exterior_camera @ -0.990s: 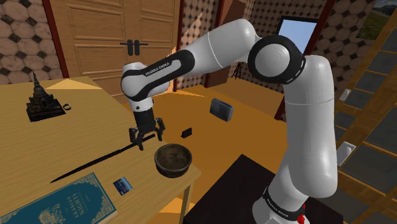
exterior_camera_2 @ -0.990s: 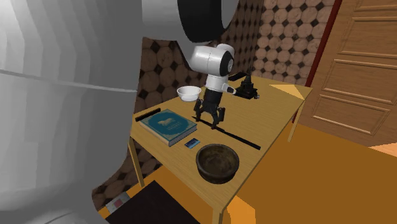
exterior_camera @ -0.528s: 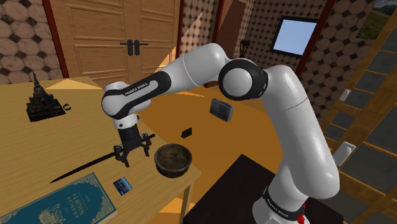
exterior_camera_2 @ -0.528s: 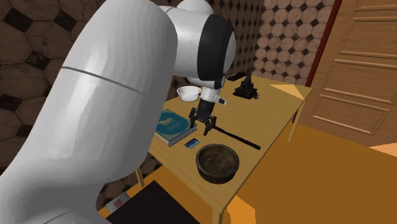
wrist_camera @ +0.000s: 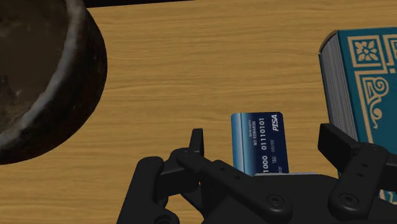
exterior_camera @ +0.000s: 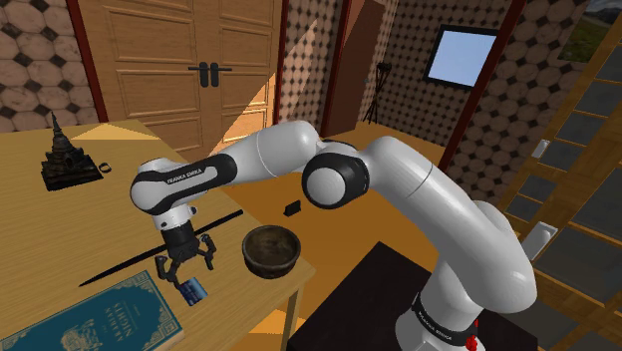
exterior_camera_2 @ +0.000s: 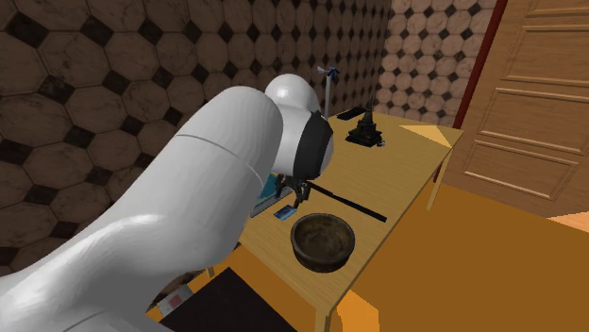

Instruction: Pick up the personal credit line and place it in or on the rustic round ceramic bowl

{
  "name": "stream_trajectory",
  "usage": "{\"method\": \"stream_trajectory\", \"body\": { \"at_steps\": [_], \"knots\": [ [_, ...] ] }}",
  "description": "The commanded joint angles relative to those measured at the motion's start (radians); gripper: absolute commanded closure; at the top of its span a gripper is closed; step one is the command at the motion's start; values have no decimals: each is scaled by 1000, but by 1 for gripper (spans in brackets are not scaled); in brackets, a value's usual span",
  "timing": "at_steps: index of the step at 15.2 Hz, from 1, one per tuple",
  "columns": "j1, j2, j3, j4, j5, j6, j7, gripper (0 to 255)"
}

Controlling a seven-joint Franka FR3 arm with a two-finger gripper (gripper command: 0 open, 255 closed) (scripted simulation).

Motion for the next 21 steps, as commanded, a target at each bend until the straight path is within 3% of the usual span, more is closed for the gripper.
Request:
{"method": "stream_trajectory", "body": {
  "at_steps": [1, 8, 15, 16, 21],
  "knots": [
    [15, 52, 3, 60, 2, -14, 9, 0],
    [14, 26, 4, -70, 5, 91, 4, 0],
    [14, 26, 4, -70, 5, 91, 4, 0],
    [14, 26, 4, -70, 5, 91, 4, 255],
    [14, 26, 4, -71, 5, 91, 4, 255]
  ]
}}
